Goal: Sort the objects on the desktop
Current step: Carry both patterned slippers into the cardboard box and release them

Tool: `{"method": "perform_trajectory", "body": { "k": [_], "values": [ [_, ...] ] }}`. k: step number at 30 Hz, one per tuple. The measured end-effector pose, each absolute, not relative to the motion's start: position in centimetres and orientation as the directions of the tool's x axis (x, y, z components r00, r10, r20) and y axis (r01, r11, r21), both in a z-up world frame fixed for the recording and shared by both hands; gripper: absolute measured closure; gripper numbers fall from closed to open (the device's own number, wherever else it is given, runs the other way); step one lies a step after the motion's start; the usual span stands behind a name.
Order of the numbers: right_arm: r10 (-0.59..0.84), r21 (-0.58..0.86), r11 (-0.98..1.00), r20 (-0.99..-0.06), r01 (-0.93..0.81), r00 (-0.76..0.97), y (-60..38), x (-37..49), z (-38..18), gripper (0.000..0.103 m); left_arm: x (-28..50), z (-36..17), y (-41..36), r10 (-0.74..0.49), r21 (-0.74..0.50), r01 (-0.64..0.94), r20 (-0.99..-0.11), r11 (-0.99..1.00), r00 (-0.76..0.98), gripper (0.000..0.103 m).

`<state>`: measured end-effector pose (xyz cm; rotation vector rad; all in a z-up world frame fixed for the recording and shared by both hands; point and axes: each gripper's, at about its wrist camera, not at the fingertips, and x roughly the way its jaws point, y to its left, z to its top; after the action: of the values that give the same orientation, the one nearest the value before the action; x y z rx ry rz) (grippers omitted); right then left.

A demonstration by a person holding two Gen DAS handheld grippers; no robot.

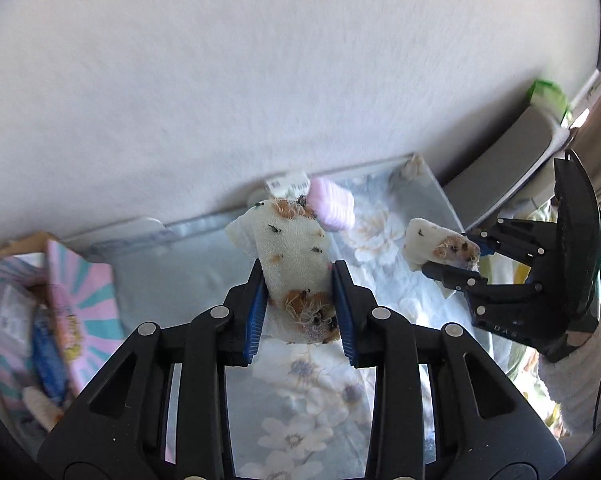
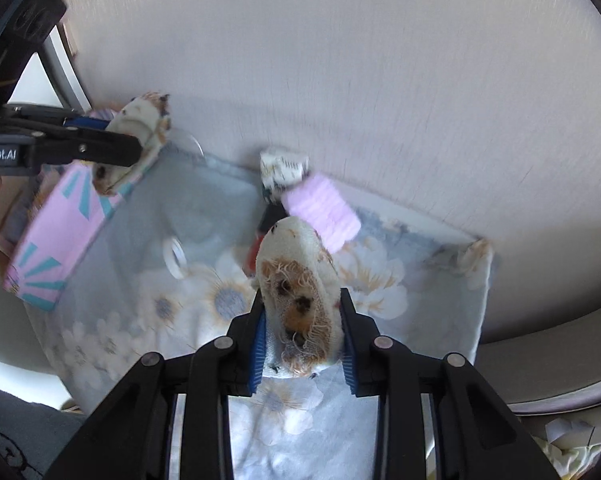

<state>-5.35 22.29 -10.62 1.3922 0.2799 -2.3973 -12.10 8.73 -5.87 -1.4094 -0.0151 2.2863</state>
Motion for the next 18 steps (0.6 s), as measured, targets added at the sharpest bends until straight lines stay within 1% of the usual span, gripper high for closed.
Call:
{"method": "perform_trajectory", "body": {
  "k": [4, 8, 12, 18],
  "values": [
    [-0.210, -0.005, -0.914, -0.850, 0.407, -0.484, 20.9, -6.3, -7.2, 0.074, -11.2, -3.2, 6.1, 0.369, -0.232, -0.342, -0.831, -0.911, -0.417, 0.075],
    [-0.231, -0.013, -0.901, -0.832, 0.435, -0.505, 18.5, -7.8, -5.0, 0.074, -10.4, -2.2, 3.4, 0.344, -0.225, -0.300, -0.827, -0.927, -0.445, 0.075],
    [-0.275, -0.003, -0.877, -0.817, 0.481, -0.507, 15.5, -8.8, -3.3, 0.074, -9.3, -1.8, -0.5, 0.309, -0.224, -0.229, -0.827, -0.947, -0.470, 0.075],
    [-0.349, 0.014, -0.815, -0.810, 0.579, -0.471, 9.5, -10.0, -2.6, 0.074, -6.5, -2.0, -6.6, 0.230, -0.197, -0.119, -0.835, -0.973, -0.500, 0.075]
  ]
}}
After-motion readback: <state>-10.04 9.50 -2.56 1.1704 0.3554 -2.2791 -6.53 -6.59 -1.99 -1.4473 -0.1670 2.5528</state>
